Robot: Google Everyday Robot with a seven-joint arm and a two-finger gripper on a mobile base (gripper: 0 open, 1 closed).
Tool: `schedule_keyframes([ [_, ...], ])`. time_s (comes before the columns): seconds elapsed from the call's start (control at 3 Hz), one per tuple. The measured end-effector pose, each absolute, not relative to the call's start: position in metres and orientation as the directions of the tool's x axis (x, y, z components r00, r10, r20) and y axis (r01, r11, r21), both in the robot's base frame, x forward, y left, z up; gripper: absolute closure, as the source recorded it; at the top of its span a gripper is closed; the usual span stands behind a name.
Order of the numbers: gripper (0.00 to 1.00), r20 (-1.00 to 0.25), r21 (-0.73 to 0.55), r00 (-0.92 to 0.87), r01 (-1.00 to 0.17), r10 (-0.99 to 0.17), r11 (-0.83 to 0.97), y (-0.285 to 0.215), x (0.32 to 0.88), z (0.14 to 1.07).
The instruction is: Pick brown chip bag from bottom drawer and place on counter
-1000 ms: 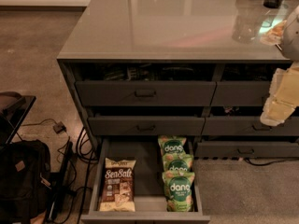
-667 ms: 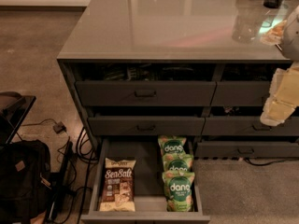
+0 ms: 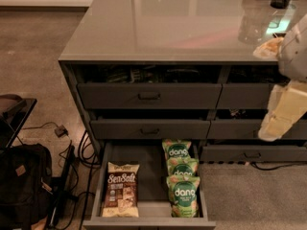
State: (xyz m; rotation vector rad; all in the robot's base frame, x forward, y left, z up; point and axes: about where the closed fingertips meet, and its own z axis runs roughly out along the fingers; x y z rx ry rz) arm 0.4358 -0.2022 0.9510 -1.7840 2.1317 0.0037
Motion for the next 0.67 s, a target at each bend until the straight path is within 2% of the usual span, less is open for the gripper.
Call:
schedule_keyframes([
  [0.33, 0.00, -0.410, -0.168, -0.050, -0.977, -0.911, 0.130, -0.179, 0.436, 0.889],
  [0.67, 0.00, -0.571, -0.112, -0.014, -0.989, -0.821, 0.095, -0.144, 0.451, 0.806],
])
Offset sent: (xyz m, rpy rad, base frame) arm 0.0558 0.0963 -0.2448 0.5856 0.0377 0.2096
